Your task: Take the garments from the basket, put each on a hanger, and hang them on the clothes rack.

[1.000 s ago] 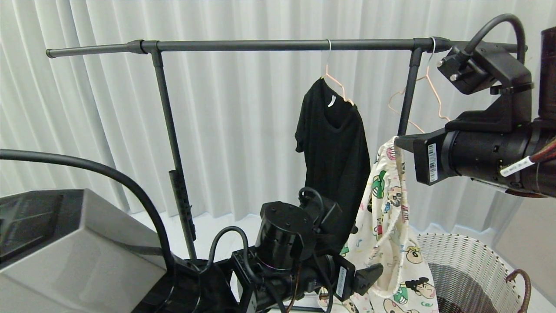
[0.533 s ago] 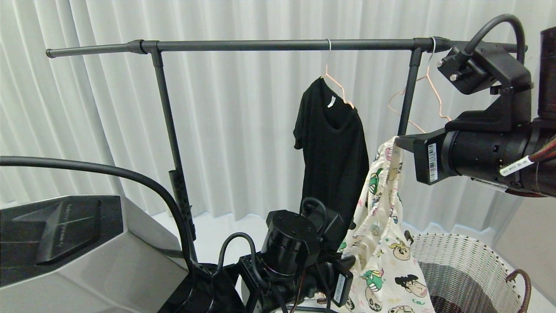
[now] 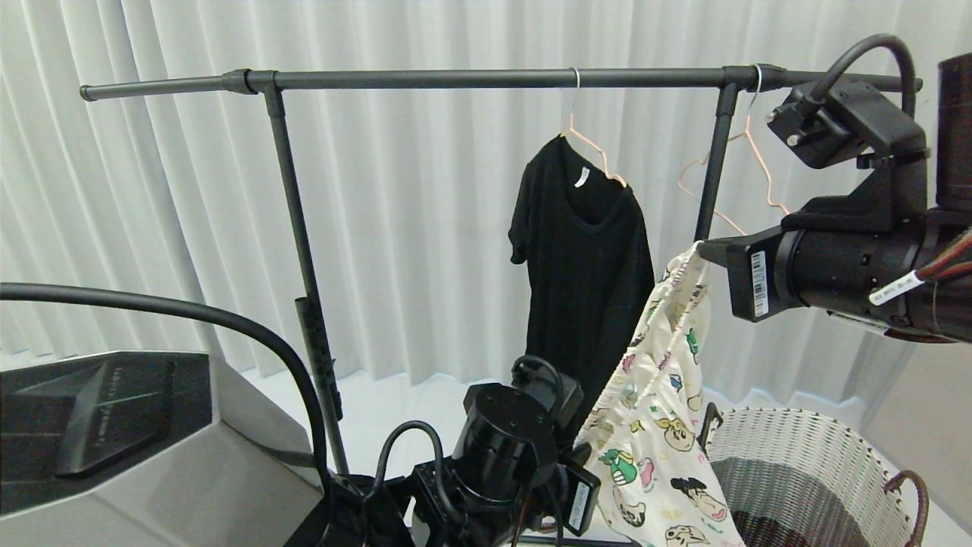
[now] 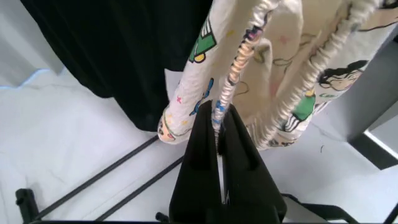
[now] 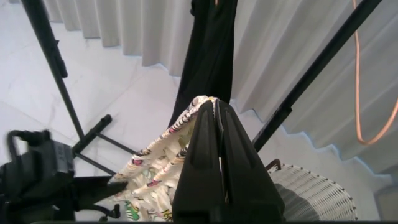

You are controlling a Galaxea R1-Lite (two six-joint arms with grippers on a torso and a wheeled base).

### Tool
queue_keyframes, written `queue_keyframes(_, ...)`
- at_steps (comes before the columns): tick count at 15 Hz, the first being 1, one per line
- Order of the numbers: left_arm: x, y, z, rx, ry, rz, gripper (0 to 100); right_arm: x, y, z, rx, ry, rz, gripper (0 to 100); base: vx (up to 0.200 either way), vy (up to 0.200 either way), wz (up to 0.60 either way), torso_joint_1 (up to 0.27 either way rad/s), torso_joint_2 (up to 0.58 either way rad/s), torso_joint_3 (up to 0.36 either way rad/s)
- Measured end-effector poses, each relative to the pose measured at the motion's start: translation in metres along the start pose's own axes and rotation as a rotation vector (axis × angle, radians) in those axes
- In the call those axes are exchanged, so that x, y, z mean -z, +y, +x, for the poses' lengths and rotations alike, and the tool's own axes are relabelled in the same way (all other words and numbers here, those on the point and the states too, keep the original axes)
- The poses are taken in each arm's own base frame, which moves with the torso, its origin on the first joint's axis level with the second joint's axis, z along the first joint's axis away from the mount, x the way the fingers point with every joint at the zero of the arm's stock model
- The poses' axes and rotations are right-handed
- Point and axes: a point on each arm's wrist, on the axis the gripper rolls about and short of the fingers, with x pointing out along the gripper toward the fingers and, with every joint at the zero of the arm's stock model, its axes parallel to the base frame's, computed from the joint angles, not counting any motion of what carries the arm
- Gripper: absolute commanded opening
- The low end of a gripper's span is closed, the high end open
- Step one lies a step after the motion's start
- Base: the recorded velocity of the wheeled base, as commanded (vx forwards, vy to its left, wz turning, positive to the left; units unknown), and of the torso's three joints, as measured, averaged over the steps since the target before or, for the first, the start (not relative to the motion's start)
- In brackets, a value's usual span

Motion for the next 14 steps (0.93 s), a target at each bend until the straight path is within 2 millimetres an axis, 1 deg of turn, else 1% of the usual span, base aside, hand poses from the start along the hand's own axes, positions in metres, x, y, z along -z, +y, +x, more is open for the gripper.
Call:
queue_keyframes(2, -0.008, 0.004, -0.013, -0.016, 0.025, -0.003, 0, 0.001, -0.002, 0.0, 0.008, 0.017, -0.005, 0, 0.0, 0.0, 0.0, 0.0, 0.0, 0.0)
queue_keyframes(3, -0.016, 0.008, -0.023, -0.029, 0.043, -0.008, 0, 0.003, -0.003, 0.001, 0.015, 0.035, -0.012, 0, 0.0, 0.0, 0.0, 0.0, 0.0, 0.0)
queue_keyframes(5, -0.038, 0.023, -0.055, -0.072, 0.159, -0.03, 0, 0.008, -0.011, 0.001, 0.045, 0.105, -0.032, 0, 0.0, 0.0, 0.0, 0.0, 0.0, 0.0)
queue_keyframes(6, -0.054, 0.028, -0.07, -0.086, 0.188, -0.044, 0, 0.008, -0.014, -0.001, 0.056, 0.129, -0.038, 0, 0.0, 0.0, 0.0, 0.0, 0.0, 0.0)
queue_keyframes(7, -0.077, 0.033, -0.089, -0.093, 0.195, -0.058, 0, 0.008, -0.017, -0.004, 0.064, 0.153, -0.044, 0, 0.0, 0.0, 0.0, 0.0, 0.0, 0.0)
queue_keyframes(10, -0.146, 0.038, -0.139, -0.1, 0.087, -0.066, 0, 0.001, -0.026, -0.022, 0.073, 0.178, -0.042, 0, 0.0, 0.0, 0.0, 0.0, 0.0, 0.0)
queue_keyframes(11, -0.162, 0.038, -0.154, -0.111, 0.066, -0.022, 0, -0.002, -0.03, -0.031, 0.071, 0.174, -0.04, 0, 0.0, 0.0, 0.0, 0.0, 0.0, 0.0)
queue_keyframes(12, -0.173, 0.039, -0.165, -0.128, 0.041, 0.045, 0, -0.005, -0.033, -0.04, 0.066, 0.168, -0.037, 0, 0.0, 0.0, 0.0, 0.0, 0.0, 0.0)
queue_keyframes(13, -0.179, 0.041, -0.172, -0.147, 0.025, 0.133, 0, -0.009, -0.035, -0.048, 0.053, 0.166, -0.035, 0, 0.0, 0.0, 0.0, 0.0, 0.0, 0.0)
queue_keyframes(14, -0.182, 0.043, -0.178, -0.164, 0.015, 0.185, 0, -0.017, -0.038, -0.057, 0.034, 0.154, -0.027, 0, 0.0, 0.0, 0.0, 0.0, 0.0, 0.0)
